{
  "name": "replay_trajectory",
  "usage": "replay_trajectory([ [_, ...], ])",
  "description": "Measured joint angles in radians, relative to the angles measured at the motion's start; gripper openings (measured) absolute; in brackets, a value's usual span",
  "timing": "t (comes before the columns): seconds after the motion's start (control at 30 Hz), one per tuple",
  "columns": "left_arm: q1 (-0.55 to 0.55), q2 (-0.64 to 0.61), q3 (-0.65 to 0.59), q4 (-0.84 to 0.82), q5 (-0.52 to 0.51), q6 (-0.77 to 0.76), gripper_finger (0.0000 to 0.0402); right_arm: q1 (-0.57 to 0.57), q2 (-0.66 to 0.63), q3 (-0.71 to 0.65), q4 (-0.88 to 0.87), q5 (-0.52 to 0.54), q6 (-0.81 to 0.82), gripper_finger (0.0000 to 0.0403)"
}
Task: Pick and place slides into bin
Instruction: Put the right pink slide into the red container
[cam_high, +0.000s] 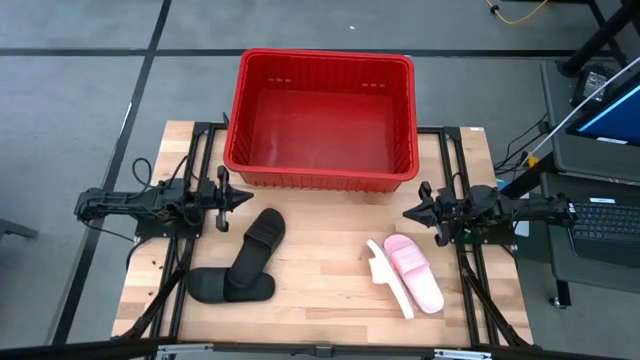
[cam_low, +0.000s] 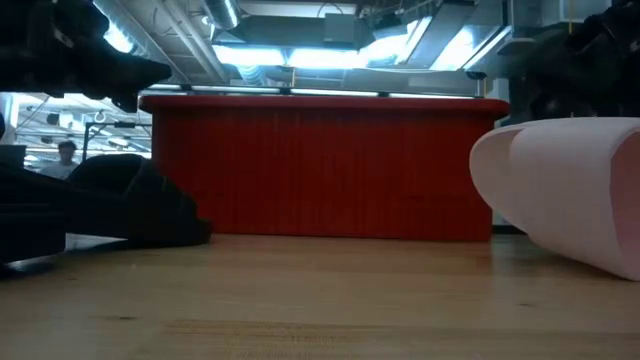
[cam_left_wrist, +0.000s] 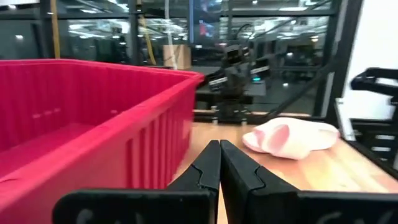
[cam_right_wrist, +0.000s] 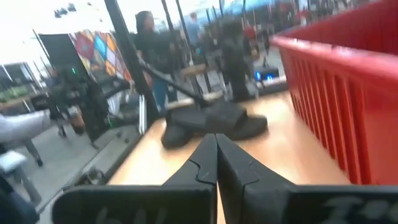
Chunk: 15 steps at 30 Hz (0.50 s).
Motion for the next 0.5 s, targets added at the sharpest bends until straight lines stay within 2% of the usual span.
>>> replay_trajectory([
  [0.13, -0.001, 0.033, 0.062, 0.005, -0.003, 0.003, 0.0002, 0.000, 0.000, 0.006, 0.163, -0.006, -0.014, 0.0002],
  [0.2, -0.001, 0.060, 0.103, 0.005, -0.006, 0.036, 0.0001, 0.000, 0.000, 0.037, 0.165, -0.006, -0.051, 0.0002],
  [0.33, -0.001, 0.139, 0.203, 0.002, -0.007, 0.090, 0.0001, 0.000, 0.036, 0.137, 0.069, -0.006, -0.057, 0.0002],
  [0.5, -0.001, 0.276, 0.317, -0.001, 0.005, 0.141, 0.0002, 0.000, 0.163, 0.304, -0.090, -0.006, -0.085, 0.0001],
])
